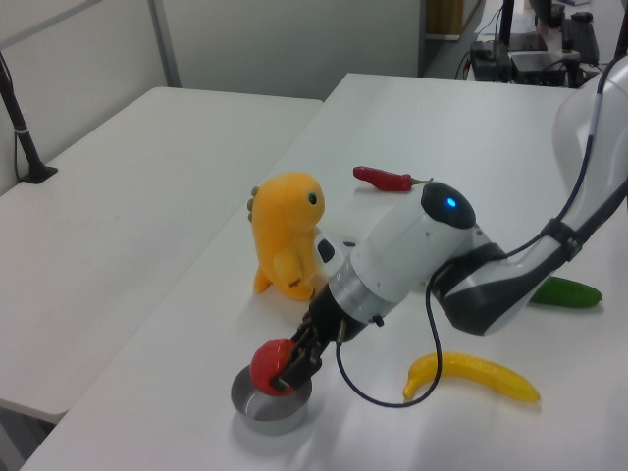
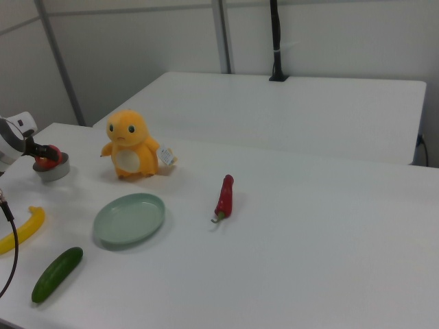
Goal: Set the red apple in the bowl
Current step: 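Lower the apple into the bowl and open the gripper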
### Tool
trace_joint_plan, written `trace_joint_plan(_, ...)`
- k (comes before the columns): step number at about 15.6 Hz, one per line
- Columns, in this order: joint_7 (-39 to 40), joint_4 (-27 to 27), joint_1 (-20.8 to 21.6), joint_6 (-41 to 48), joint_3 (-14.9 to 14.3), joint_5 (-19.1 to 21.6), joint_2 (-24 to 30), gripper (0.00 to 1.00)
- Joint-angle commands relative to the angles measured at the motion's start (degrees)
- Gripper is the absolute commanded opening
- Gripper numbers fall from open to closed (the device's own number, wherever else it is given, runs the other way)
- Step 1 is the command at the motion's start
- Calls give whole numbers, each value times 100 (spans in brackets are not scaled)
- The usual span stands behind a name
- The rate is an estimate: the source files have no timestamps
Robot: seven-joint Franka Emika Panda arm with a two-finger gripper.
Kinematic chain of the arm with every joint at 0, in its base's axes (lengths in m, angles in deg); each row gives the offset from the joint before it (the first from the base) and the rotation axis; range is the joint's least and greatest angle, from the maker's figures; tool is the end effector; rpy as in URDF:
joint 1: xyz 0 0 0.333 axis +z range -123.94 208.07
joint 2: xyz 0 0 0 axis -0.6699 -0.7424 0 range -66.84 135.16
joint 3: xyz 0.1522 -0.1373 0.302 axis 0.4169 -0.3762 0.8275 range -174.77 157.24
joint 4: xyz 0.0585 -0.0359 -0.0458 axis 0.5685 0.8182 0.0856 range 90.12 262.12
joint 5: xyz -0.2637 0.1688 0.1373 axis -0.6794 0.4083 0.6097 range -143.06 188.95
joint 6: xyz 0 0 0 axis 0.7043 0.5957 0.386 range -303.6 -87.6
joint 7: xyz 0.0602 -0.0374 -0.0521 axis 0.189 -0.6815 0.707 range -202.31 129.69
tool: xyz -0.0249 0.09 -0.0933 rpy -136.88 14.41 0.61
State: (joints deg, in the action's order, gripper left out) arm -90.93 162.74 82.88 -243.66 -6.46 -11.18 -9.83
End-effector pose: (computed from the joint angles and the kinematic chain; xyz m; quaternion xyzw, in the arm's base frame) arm 0.5711 0.5395 0.3783 -0.9331 -0.1154 -0.3276 0.0926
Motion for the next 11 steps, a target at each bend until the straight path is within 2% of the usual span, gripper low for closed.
trace_joint_plan(1,-190,-235,102,-156,-151,-191,-101,66)
trace_joint_plan(2,-225,-235,102,-156,-160,-191,-101,98)
trace_joint_plan(3,-260,-244,93,-165,-160,-191,-101,100)
trace_joint_plan(11,-260,-226,49,-113,-151,-165,13,100)
